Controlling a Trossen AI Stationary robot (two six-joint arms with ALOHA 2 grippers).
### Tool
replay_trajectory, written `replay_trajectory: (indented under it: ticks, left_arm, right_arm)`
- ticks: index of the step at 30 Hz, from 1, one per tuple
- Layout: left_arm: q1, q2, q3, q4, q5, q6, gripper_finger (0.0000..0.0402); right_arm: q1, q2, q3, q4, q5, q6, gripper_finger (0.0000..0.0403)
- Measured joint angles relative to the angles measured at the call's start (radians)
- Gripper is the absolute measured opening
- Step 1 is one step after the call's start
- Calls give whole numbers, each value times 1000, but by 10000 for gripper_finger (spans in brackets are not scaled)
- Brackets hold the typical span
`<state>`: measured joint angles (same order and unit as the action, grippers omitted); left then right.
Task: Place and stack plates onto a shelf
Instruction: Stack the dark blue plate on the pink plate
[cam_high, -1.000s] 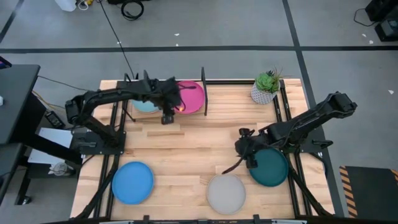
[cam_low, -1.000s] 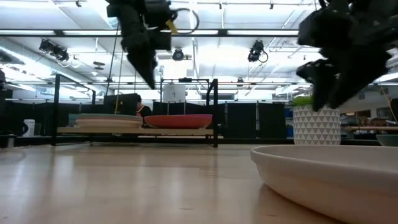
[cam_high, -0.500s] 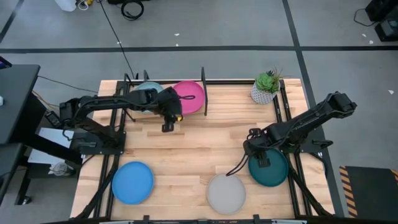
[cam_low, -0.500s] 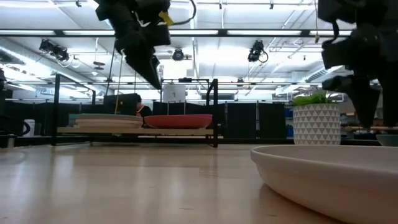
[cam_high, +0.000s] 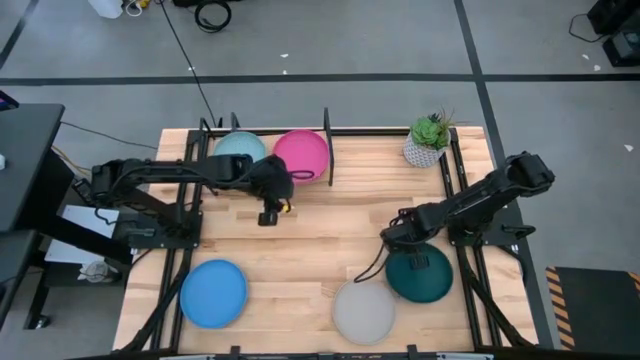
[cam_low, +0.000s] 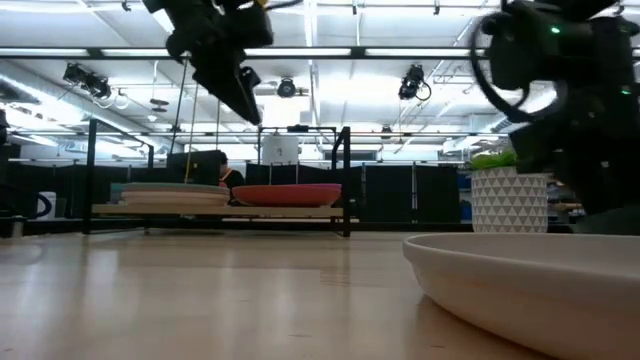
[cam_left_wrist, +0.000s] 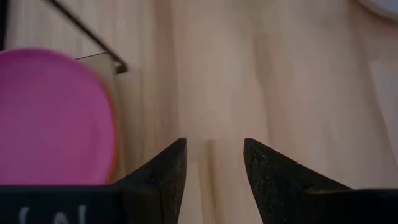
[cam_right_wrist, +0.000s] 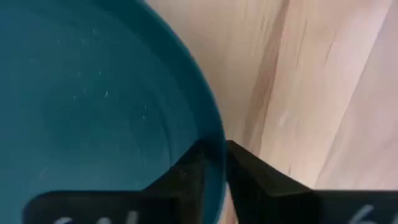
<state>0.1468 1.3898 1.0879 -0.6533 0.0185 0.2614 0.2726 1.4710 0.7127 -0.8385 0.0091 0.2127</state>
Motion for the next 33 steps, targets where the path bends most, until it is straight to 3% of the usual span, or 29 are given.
replay_trajectory:
  ticks: [4, 8, 14, 23, 30, 33]
  left_arm:
    - [-51, -4, -1, 32, 0, 65, 166]
    - [-116, -3, -1, 92, -16, 146, 166]
    - [-207, 2, -1, 134, -185, 250, 166]
    - [-315, 117, -1, 268, -337, 453, 191]
    - [-375, 211, -1, 536, -587, 708, 240]
    - [-381, 240, -1, 609, -600, 827, 244]
  right_arm:
    - [-63, -11, 50, 1, -23, -45, 17]
    - [-156, -49, 109, 3, -22, -87, 13]
    - [-300, -85, 202, -36, -35, -159, 14]
    - [-493, -82, 315, 9, -232, -162, 13]
    - [-551, -82, 322, 14, -344, -138, 14]
    - [-551, -82, 322, 16, -358, -138, 14]
